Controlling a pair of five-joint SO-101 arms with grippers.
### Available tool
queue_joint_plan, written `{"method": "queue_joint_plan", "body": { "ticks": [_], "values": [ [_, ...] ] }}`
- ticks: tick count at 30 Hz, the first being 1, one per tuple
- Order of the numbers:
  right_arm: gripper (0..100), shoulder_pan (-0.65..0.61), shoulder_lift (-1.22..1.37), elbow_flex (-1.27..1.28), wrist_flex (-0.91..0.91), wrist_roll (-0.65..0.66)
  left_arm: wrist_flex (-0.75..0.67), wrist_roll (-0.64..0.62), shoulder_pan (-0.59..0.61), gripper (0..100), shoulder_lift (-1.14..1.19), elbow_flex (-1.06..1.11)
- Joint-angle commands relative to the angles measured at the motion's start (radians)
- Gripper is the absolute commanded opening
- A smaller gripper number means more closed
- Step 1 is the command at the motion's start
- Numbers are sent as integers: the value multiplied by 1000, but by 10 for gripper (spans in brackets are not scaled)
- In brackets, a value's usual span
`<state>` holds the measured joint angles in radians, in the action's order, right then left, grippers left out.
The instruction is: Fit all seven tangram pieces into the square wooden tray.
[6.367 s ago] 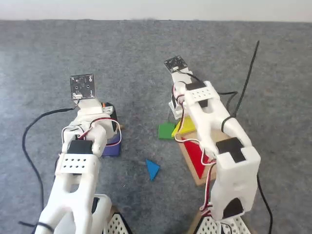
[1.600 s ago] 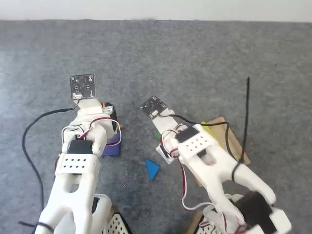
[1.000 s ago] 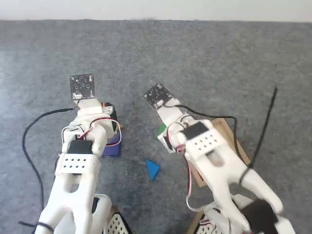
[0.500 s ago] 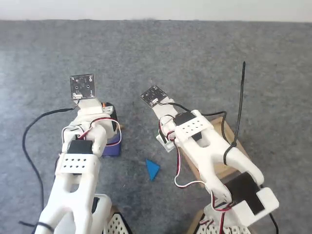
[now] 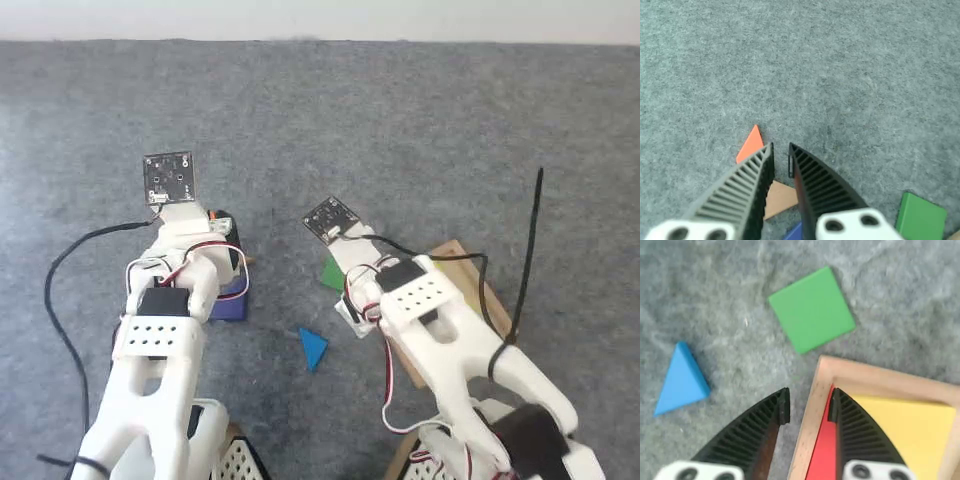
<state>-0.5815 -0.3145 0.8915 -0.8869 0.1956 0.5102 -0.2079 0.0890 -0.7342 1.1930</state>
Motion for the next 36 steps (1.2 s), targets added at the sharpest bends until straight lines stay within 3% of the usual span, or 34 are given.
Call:
{"method": "queue_joint_plan", "body": {
  "ticks": [1,5,9,14,21,27,36],
  "values": [
    [140,15,-120,40,-12,23,-26,14,-2,47,0,-7],
    [140,51,-219,77,-35,23,-26,14,-2,47,0,-7],
    [140,255,-381,75,-102,31,-26,14,-2,47,0,-7],
    [140,564,-441,75,-162,221,-28,14,-2,47,0,-7],
    [140,865,-443,40,-278,451,-28,14,-2,47,0,-10],
    [140,802,-441,106,-291,489,-28,14,-8,47,0,-10],
    [142,490,-441,115,-286,414,-28,14,-2,47,0,-8]
  ]
}}
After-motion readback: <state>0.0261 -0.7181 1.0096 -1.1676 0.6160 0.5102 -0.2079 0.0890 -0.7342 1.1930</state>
